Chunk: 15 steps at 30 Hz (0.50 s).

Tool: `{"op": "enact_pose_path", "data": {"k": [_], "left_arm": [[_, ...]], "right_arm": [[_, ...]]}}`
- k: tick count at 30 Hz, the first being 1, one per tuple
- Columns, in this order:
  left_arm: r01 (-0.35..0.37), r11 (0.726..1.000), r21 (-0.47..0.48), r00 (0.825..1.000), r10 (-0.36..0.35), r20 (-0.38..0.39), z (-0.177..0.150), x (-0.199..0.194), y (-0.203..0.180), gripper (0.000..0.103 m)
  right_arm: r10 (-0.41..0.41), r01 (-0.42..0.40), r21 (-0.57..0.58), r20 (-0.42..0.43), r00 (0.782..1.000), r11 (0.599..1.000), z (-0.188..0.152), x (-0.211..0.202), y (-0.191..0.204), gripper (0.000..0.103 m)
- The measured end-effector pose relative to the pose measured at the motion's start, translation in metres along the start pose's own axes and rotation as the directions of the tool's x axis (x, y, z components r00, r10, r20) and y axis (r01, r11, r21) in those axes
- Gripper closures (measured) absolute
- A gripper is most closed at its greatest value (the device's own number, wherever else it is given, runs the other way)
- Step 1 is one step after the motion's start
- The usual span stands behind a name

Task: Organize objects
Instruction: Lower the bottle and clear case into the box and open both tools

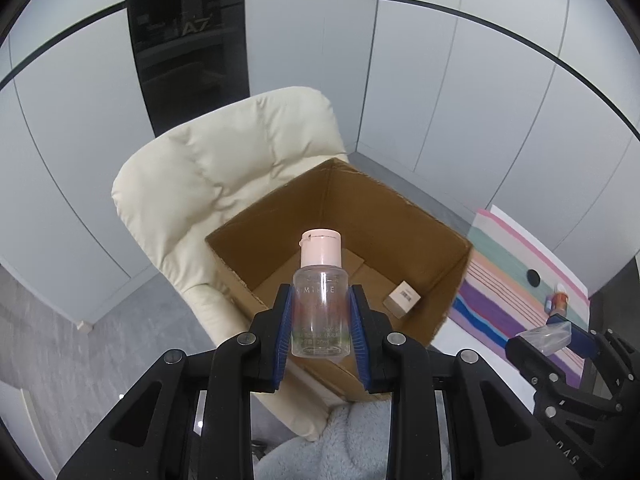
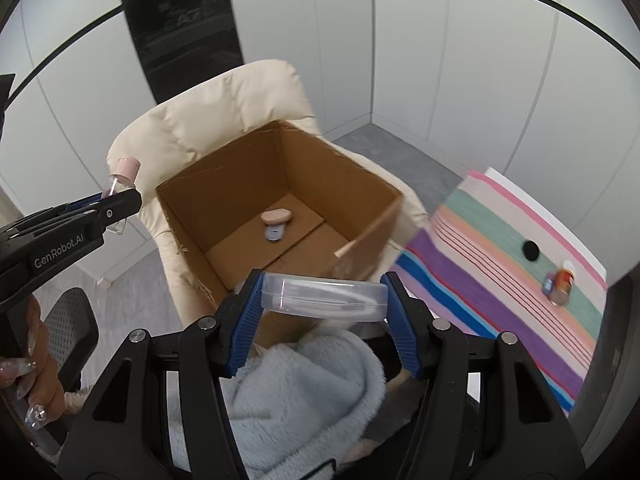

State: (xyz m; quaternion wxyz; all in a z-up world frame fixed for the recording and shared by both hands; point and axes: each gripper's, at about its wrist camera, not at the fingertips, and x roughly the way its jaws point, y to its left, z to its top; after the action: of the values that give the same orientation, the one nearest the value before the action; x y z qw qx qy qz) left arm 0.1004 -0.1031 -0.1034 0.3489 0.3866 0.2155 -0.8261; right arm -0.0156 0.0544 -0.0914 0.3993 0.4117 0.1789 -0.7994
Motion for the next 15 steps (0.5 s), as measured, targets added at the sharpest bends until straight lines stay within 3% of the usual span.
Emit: {"op": "enact_pose_path", "data": {"k": [15], "left_arm": [[0.001, 1.000, -0.016, 0.998, -0.002, -0.066, 0.016, 0.054, -0.008, 0.075]], "right_arm": [[-0.011, 0.010, -0.047, -0.034, 0.999, 0.999, 0.031, 0.045, 0.006, 0.042]]}}
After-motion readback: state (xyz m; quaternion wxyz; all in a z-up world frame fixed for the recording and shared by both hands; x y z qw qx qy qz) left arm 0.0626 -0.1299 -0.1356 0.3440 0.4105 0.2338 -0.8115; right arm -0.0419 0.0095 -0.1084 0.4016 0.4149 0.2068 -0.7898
